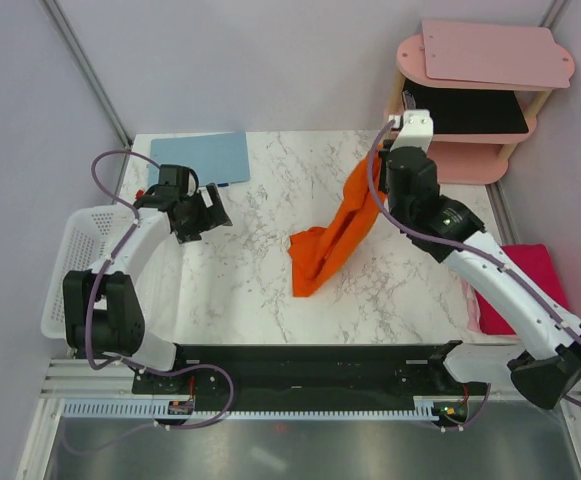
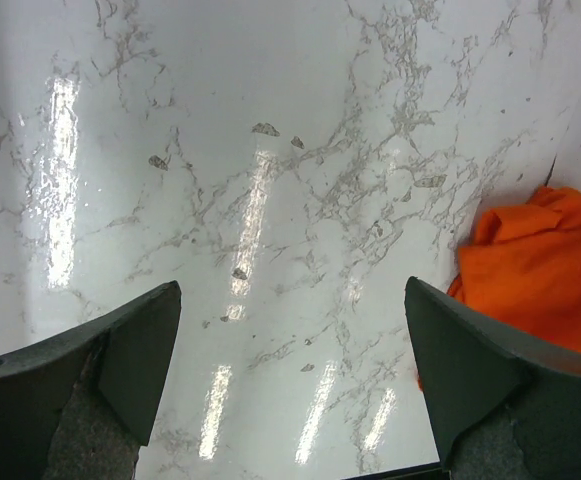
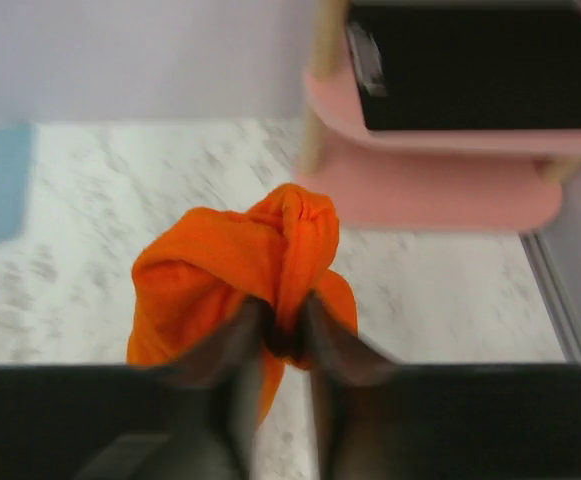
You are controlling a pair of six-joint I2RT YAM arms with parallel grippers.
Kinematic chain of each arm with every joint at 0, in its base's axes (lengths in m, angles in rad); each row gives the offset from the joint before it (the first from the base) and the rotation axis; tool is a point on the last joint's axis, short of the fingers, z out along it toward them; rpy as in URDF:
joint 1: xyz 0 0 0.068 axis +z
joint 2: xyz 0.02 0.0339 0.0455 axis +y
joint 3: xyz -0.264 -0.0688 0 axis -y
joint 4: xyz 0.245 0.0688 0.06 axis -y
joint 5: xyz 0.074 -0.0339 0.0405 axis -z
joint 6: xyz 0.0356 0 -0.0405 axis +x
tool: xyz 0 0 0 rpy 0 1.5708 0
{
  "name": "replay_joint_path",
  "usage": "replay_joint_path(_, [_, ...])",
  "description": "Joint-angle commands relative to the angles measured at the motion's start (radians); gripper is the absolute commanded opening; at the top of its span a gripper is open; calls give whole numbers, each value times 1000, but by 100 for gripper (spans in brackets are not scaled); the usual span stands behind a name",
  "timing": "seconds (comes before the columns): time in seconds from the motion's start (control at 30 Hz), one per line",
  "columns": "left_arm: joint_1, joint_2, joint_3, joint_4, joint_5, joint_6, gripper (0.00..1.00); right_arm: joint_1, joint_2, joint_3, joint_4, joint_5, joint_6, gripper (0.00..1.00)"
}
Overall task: Fold and stack the t-shirts
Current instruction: Flatten out the tshirt
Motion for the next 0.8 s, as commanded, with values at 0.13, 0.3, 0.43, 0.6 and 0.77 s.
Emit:
replay_joint_path(0.13, [-26, 1, -38, 78, 87, 27, 100, -91, -70, -340, -103, 63, 214, 97])
replay_joint_path(0.3, [-99, 30, -60, 114, 87, -5, 100, -91, -85, -322, 25, -123, 144, 98])
replay_joint_path(0.43, [-171, 73, -49, 128, 78, -25, 100, -91, 76, -235, 29, -345, 107, 98])
replay_joint_path(0.6, [-248, 128, -14, 146, 69, -48, 100, -84, 276, -176, 18, -603, 107, 98])
replay_joint_path(0.77, [-251, 161, -8, 143, 49, -58, 100, -32, 385, -145, -34, -658, 86, 96])
